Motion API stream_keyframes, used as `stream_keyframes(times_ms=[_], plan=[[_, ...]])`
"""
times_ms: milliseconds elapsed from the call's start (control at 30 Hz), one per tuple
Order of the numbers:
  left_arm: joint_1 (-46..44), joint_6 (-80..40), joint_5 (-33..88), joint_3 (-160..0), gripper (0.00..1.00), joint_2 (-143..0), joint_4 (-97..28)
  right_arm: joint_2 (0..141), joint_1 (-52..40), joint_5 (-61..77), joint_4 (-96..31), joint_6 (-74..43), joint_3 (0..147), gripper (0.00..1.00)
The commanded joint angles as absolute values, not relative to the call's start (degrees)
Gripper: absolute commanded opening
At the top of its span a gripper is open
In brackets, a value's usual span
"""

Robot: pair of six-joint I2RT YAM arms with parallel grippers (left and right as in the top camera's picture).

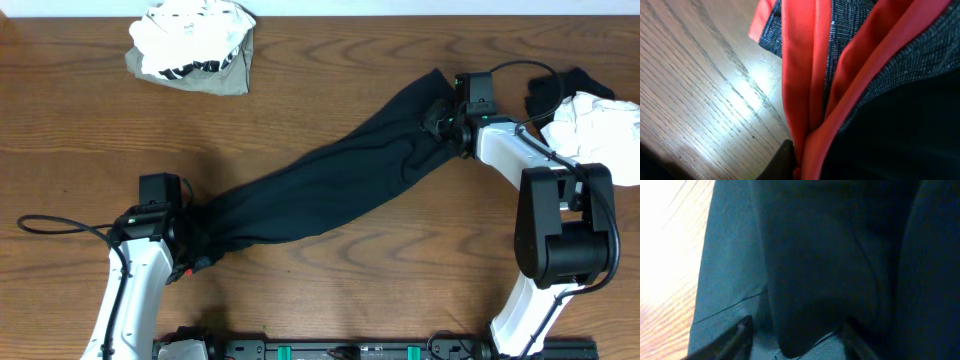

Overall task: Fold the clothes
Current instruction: 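Pull the pant legs up-right with the right gripper, stretching the pants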

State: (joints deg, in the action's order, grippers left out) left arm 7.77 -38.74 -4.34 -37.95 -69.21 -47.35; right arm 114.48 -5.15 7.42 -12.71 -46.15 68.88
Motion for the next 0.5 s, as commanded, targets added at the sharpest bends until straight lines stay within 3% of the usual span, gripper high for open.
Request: stream_keyframes(times_ms=[0, 167, 333, 467], plan=[[8.1, -38.2, -5.8, -37.6, 0.12, -68.9, -47.5, 115.9, -3.4, 5.8, -13.1, -46.6, 69.8, 0.4], [8.1, -38.1, -5.8, -37.6, 0.13, -68.9, -47.5, 115.8, -1.3, 5.9, -14.8, -46.6, 70.8, 0.15], [8.1, -38.1, -5.8, -37.6, 0.12, -68.9, -47.4, 115.8, 0.7, 6.1, -15.1, -45.8, 71.6, 0.02], [8.1, -38.0, -5.9, -37.6, 0.13, -69.0, -47.4, 115.8, 2.4, 8.0, -16.4, -44.7, 73.9, 0.01]])
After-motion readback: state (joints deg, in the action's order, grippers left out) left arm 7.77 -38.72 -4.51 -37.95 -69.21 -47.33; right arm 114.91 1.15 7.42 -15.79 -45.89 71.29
